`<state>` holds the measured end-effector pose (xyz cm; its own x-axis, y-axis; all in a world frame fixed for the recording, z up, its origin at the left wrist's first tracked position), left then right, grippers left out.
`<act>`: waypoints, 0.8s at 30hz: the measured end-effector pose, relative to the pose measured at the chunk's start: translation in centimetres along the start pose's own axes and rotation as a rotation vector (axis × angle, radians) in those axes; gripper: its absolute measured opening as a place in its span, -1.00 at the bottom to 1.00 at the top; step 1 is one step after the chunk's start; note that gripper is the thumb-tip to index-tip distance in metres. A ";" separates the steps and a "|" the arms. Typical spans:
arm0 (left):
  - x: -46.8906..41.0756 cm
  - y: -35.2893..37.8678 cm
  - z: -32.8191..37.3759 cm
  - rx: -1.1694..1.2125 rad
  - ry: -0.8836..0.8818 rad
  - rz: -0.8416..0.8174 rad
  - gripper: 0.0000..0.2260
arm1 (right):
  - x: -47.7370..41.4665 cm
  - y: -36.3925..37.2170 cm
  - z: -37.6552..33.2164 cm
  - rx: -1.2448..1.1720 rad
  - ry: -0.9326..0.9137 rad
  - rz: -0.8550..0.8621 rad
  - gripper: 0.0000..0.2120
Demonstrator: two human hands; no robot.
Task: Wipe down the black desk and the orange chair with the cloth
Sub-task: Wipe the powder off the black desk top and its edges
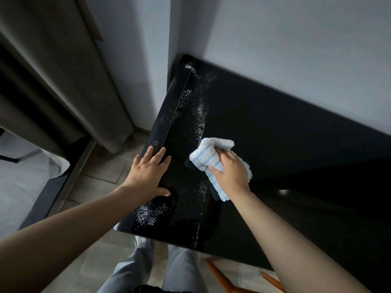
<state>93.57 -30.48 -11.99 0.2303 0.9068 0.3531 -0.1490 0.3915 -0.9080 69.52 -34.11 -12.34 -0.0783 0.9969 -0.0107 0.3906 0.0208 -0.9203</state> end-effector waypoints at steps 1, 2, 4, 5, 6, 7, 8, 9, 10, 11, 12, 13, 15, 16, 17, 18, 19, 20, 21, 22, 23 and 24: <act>0.4 0.2 -0.2 -0.003 -0.001 -0.016 0.00 | 0.7 0.1 -0.2 -0.005 0.003 -0.001 -0.54; 0.9 0.4 -0.3 -0.006 -0.001 -0.038 0.03 | 1.3 0.1 -0.4 -0.009 0.005 -0.003 -0.54; 1.5 0.8 -0.5 -0.027 0.015 -0.080 0.09 | 2.7 0.2 -0.8 -0.015 0.011 -0.003 -0.55; 1.7 0.8 -0.6 -0.034 0.026 -0.090 0.11 | 3.3 0.2 -1.0 -0.018 0.017 -0.001 -0.55; 1.7 0.8 -0.6 -0.029 0.030 -0.093 0.12 | 4.0 0.3 -1.2 -0.020 0.022 0.000 -0.54; 1.7 0.7 -0.5 -0.017 0.030 -0.091 0.13 | 4.6 0.3 -1.4 -0.021 0.028 -0.001 -0.54; 1.7 0.6 -0.5 -0.006 0.030 -0.091 0.14 | 5.3 0.3 -1.6 -0.023 0.036 -0.002 -0.54; 1.6 0.5 -0.4 0.002 0.030 -0.092 0.14 | 5.8 0.4 -1.8 -0.025 0.045 0.000 -0.54; 1.7 0.4 -0.3 0.007 0.031 -0.093 0.14 | 6.4 0.4 -2.0 -0.027 0.056 0.006 -0.54; 1.7 0.4 -0.3 0.010 0.031 -0.092 0.14 | 7.0 0.5 -2.2 -0.028 0.067 0.015 -0.55; 1.8 0.3 -0.3 0.013 0.030 -0.090 0.14 | 7.6 0.6 -2.5 -0.029 0.076 0.025 -0.55; 1.8 0.3 -0.4 0.016 0.029 -0.087 0.14 | 8.2 0.6 -2.7 -0.028 0.083 0.033 -0.55; 1.8 0.3 -0.4 0.017 0.032 -0.086 0.14 | 9.5 0.8 -3.1 -0.025 0.085 0.040 -0.54; 1.9 0.3 -0.4 0.014 0.033 -0.086 0.13 | 10.2 0.9 -3.3 -0.023 0.083 0.039 -0.53; 1.9 0.3 -0.3 0.013 0.030 -0.085 0.13 | 10.9 0.9 -3.5 -0.022 0.081 0.035 -0.52; 2.0 0.3 -0.3 0.016 0.026 -0.084 0.13 | 11.5 0.9 -3.6 -0.023 0.079 0.032 -0.52; 2.0 0.3 -0.2 0.022 0.019 -0.084 0.13 | 12.1 0.9 -3.8 -0.027 0.077 0.030 -0.51; 2.1 0.2 -0.1 0.028 0.012 -0.086 0.13 | 12.7 0.9 -3.9 -0.032 0.076 0.030 -0.51; 2.1 0.2 0.0 0.032 0.007 -0.087 0.13 | 13.3 0.9 -4.1 -0.037 0.075 0.030 -0.51; 2.2 0.1 0.1 0.032 0.003 -0.088 0.13 | 13.9 1.0 -4.2 -0.039 0.076 0.031 -0.52; 2.2 0.1 0.1 0.028 0.002 -0.086 0.13 | 14.4 1.0 -4.4 -0.042 0.078 0.030 -0.52; 2.3 0.1 0.1 0.020 0.002 -0.082 0.13 | 15.0 1.0 -4.6 -0.045 0.078 0.030 -0.52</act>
<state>93.95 -28.37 -11.23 0.2442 0.8712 0.4260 -0.1486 0.4677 -0.8713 72.91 -18.78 -11.64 0.0049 1.0000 -0.0065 0.4326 -0.0080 -0.9016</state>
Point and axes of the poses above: each hand's wrist, its own x-axis away from the middle knuckle, its own y-axis out of the palm, z = x × y, the point moved 2 cm from there along -x, towards the middle knuckle, and after that the axes turned 9 degrees about z, right-handed, at the moved point
